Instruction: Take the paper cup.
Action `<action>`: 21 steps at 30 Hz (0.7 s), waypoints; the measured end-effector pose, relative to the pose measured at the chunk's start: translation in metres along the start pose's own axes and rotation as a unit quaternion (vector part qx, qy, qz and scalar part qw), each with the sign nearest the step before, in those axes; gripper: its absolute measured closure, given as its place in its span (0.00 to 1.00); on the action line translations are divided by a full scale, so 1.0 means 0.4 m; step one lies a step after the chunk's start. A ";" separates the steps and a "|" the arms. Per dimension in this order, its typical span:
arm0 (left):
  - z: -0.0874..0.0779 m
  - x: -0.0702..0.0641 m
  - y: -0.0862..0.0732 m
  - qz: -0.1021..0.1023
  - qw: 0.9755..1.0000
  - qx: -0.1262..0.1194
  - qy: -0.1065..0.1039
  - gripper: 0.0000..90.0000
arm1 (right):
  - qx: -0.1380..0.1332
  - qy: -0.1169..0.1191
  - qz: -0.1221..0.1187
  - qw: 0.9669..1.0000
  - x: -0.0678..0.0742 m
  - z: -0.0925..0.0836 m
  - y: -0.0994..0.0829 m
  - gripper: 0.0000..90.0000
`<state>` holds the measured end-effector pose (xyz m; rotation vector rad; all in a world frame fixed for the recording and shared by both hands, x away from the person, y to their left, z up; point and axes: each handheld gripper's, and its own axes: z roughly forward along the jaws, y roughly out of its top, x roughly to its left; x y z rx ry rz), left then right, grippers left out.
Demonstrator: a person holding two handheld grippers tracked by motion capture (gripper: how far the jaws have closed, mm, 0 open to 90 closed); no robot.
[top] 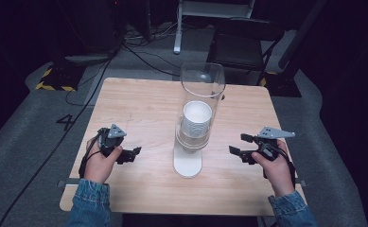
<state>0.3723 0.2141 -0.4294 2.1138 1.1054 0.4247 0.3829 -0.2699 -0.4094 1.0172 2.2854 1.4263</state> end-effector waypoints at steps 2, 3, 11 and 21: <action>0.001 -0.001 0.000 0.003 1.000 -0.001 0.002 0.18 | 0.001 0.005 -0.009 1.000 0.013 0.008 0.007 0.23; 0.002 -0.002 0.000 0.003 1.000 -0.002 0.002 0.18 | 0.000 0.010 -0.015 1.000 0.025 0.017 0.012 0.22; 0.008 -0.008 0.001 0.011 1.000 0.004 -0.002 0.18 | 0.003 0.033 -0.025 0.999 0.062 0.051 0.017 0.22; 0.015 -0.015 0.000 0.013 1.000 0.006 -0.007 0.18 | 0.007 0.046 -0.042 0.998 0.109 0.098 0.014 0.20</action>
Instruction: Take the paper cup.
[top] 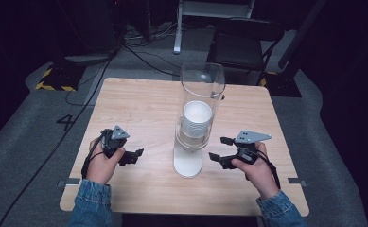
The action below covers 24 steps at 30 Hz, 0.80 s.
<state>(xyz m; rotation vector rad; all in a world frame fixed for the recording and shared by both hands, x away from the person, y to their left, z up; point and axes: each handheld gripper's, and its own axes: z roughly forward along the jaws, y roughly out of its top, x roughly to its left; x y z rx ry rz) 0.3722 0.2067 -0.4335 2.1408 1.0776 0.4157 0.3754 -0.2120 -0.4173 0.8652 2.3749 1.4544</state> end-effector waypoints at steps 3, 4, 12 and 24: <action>0.003 -0.002 0.000 0.002 1.000 0.002 0.001 0.18 | -0.003 0.006 -0.012 1.000 0.023 0.025 0.003 0.19; 0.003 -0.002 0.000 0.003 1.000 0.003 0.000 0.18 | -0.005 0.008 -0.013 1.000 0.027 0.029 0.005 0.19; 0.003 -0.002 -0.001 0.001 1.000 0.000 0.000 0.18 | -0.024 0.018 -0.015 0.999 0.059 0.081 0.014 0.18; 0.009 -0.005 -0.004 -0.002 1.000 0.005 -0.004 0.18 | -0.041 0.013 -0.022 0.999 0.076 0.127 0.009 0.20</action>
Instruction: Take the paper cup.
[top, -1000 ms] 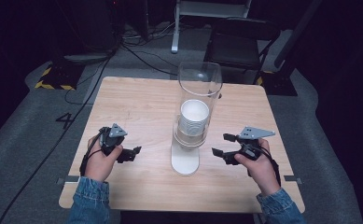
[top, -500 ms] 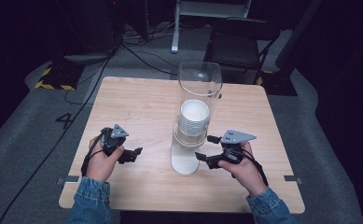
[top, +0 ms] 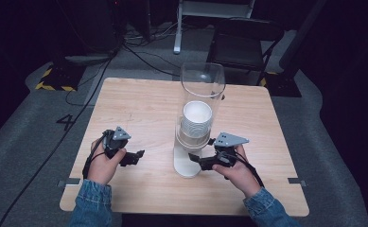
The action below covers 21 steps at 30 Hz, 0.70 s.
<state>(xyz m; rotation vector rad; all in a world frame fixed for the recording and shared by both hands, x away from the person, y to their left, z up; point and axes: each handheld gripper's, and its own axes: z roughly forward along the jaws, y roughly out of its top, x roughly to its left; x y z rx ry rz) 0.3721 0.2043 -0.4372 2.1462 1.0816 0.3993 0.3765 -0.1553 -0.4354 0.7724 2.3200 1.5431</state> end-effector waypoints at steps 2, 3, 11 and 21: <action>-0.001 -0.001 0.000 0.003 1.000 0.002 0.000 0.18 | -0.007 -0.001 -0.001 1.000 0.002 0.009 -0.003 0.20; -0.001 -0.001 0.000 0.003 1.000 0.002 -0.001 0.18 | -0.011 -0.001 -0.002 1.000 0.004 0.013 -0.004 0.20; 0.001 -0.004 -0.002 -0.001 1.000 0.005 -0.006 0.18 | -0.044 -0.001 -0.003 0.999 0.006 0.032 -0.010 0.26; 0.004 0.000 -0.003 0.008 1.000 0.006 -0.002 0.18 | -0.062 -0.002 -0.006 0.998 0.009 0.048 -0.021 0.37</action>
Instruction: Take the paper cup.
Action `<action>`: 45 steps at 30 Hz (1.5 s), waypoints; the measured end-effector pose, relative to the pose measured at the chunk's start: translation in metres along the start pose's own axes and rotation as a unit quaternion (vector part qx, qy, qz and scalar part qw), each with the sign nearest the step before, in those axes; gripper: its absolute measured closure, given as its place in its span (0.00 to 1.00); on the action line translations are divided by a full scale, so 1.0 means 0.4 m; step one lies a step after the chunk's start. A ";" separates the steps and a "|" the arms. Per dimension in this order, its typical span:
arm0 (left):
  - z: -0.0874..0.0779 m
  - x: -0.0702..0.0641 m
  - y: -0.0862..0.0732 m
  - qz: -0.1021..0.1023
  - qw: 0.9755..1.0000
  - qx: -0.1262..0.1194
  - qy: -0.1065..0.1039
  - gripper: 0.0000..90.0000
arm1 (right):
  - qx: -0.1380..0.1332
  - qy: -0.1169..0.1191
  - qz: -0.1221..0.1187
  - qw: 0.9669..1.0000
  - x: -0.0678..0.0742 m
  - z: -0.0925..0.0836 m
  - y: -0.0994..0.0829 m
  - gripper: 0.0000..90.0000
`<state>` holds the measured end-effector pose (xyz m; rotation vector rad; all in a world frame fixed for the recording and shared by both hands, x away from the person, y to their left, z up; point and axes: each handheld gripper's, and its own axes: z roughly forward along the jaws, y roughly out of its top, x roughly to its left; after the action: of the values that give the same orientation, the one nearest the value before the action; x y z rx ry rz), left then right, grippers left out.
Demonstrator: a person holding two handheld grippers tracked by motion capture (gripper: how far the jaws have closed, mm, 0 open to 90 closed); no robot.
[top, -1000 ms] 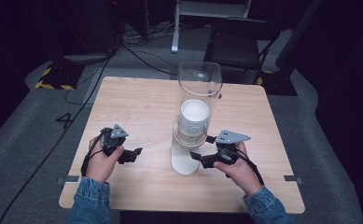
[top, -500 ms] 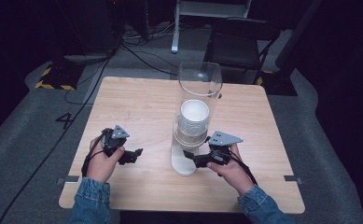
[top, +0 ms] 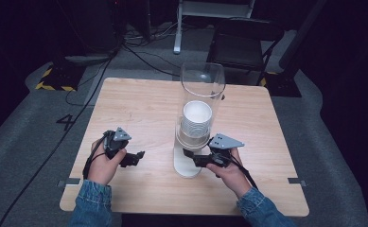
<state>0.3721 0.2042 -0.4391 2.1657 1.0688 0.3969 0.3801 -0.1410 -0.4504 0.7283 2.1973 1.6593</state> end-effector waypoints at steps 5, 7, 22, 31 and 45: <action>0.000 -0.001 0.000 0.001 1.000 0.000 -0.001 0.18 | 0.004 0.000 -0.013 1.000 0.000 -0.001 0.001 0.38; 0.000 -0.001 0.000 0.001 1.000 -0.001 -0.001 0.18 | 0.005 0.000 -0.016 1.000 -0.001 -0.002 0.000 0.38; 0.001 -0.001 -0.001 0.000 1.000 0.000 -0.005 0.18 | -0.002 -0.006 -0.047 0.999 -0.015 0.000 -0.008 0.38; 0.003 -0.001 -0.003 -0.009 1.000 0.000 -0.010 0.18 | -0.003 -0.013 -0.053 0.999 -0.020 -0.001 -0.012 0.38; 0.004 -0.001 -0.003 -0.008 1.000 0.000 -0.010 0.18 | 0.005 0.003 -0.027 1.000 -0.015 -0.001 -0.013 0.38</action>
<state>0.3721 0.2039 -0.4413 2.1557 1.0740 0.3686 0.3836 -0.1458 -0.4556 0.6609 2.2105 1.6289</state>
